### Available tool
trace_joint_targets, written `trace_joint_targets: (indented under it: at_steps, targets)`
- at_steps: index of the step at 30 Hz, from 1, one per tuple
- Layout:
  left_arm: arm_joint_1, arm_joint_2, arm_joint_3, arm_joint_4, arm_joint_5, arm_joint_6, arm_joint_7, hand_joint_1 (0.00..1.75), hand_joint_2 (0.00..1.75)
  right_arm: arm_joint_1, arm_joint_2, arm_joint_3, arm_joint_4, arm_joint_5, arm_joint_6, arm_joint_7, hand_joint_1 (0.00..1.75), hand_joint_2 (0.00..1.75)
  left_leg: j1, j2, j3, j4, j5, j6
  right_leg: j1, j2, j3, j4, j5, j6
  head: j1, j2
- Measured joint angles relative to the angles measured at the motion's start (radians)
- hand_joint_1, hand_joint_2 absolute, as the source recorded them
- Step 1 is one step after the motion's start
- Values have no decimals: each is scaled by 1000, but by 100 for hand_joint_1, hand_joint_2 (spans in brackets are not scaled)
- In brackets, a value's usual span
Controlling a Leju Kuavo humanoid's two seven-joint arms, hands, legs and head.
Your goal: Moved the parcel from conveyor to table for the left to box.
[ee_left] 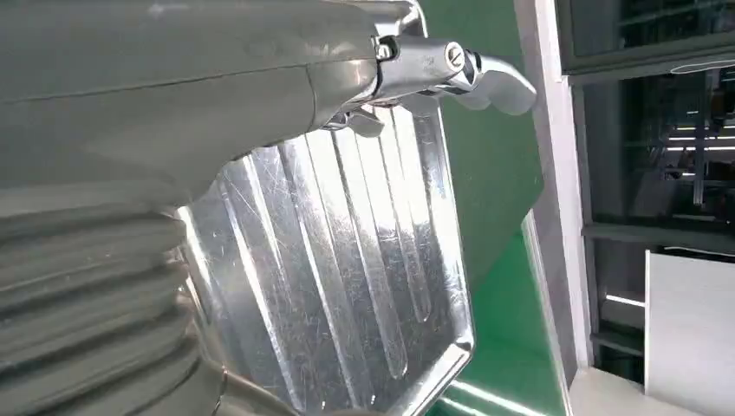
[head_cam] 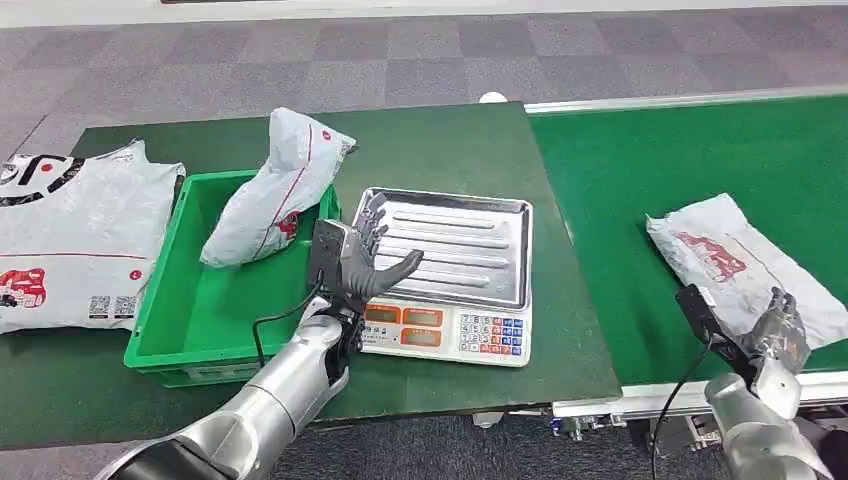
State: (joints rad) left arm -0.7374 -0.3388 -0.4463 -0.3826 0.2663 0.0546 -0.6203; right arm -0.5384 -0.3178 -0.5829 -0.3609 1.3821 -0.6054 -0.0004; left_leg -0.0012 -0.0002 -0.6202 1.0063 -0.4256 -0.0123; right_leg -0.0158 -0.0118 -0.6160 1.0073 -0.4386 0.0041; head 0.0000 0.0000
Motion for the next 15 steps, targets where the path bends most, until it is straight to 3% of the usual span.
trace_joint_targets:
  at_steps: [14,15]
  targets:
    - [0,1,1,0,0,0,0,0,175,-8,-8,0,21,1,0,4,0,175,0,0,0,0,0,0,0,0,0,0,0,0,0,0]
    - [0,2,7,0,-2,-1,-4,0,175,-19,-9,0,34,20,19,59,0,175,0,0,0,0,0,0,0,0,0,0,0,0,0,0]
